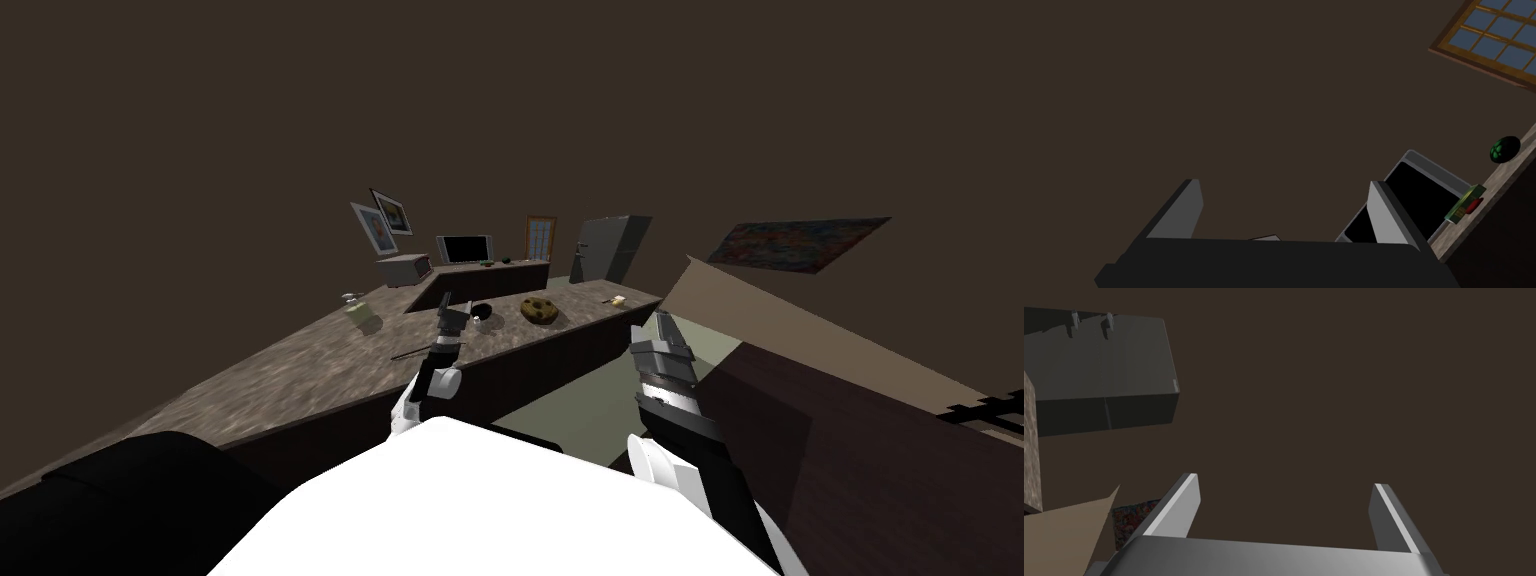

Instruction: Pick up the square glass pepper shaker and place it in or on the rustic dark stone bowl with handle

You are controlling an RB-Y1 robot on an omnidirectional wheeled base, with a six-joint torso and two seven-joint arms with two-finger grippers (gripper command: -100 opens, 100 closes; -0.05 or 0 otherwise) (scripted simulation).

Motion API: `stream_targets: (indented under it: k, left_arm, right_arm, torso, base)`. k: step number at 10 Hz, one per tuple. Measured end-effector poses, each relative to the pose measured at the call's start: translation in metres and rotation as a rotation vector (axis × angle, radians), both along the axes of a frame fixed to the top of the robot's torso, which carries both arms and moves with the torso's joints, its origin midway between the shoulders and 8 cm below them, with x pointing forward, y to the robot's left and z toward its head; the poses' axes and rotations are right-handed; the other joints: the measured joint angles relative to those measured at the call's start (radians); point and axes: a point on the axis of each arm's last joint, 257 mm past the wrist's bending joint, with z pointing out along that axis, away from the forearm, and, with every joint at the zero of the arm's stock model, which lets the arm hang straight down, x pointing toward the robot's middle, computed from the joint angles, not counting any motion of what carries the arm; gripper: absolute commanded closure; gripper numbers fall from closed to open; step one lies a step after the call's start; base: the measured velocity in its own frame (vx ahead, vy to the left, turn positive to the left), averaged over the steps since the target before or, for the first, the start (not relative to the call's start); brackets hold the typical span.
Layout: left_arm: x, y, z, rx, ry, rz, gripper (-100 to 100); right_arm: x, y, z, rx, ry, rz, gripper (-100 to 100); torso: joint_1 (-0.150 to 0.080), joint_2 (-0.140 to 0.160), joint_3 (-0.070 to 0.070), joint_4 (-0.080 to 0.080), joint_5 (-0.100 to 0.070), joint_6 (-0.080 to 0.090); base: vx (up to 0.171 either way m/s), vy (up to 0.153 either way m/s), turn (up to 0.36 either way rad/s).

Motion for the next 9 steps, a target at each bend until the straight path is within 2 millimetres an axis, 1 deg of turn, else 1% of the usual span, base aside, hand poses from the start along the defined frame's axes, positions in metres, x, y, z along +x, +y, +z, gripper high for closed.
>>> stream_targets:
  k: [4, 5, 7, 9]
  left_arm:
    - [0.027, 0.01, -0.021, -0.13, 0.033, -0.067, -100]
    - [0.031, 0.011, -0.024, -0.148, 0.037, -0.075, -100]
    - [0.044, 0.017, -0.038, -0.203, 0.058, -0.089, -100]
    - [0.055, 0.029, -0.054, -0.275, 0.081, -0.099, -100]
  right_arm:
    - [0.0, 0.0, 0.0, 0.0, 0.0, 0.0, 0]
    - [0.0, 0.0, 0.0, 0.0, 0.0, 0.0, 0]
    - [0.0, 0.0, 0.0, 0.0, 0.0, 0.0, 0]
    - [0.0, 0.0, 0.0, 0.0, 0.0, 0.0, 0]
  torso:
    - [-0.002, -0.002, -0.001, 0.0, 0.0, 0.0]
    - [-0.003, -0.003, -0.002, -0.001, -0.001, 0.0]
    - [-0.004, -0.004, -0.002, -0.001, -0.001, 0.0]
    - [-0.005, -0.005, -0.003, -0.001, -0.001, 0.0]
  base:
    - [-0.029, 0.037, -0.052]
    - [0.0, 0.008, -0.027]
    - [0.01, 0.001, -0.045]
    - [0.03, -0.018, -0.023]
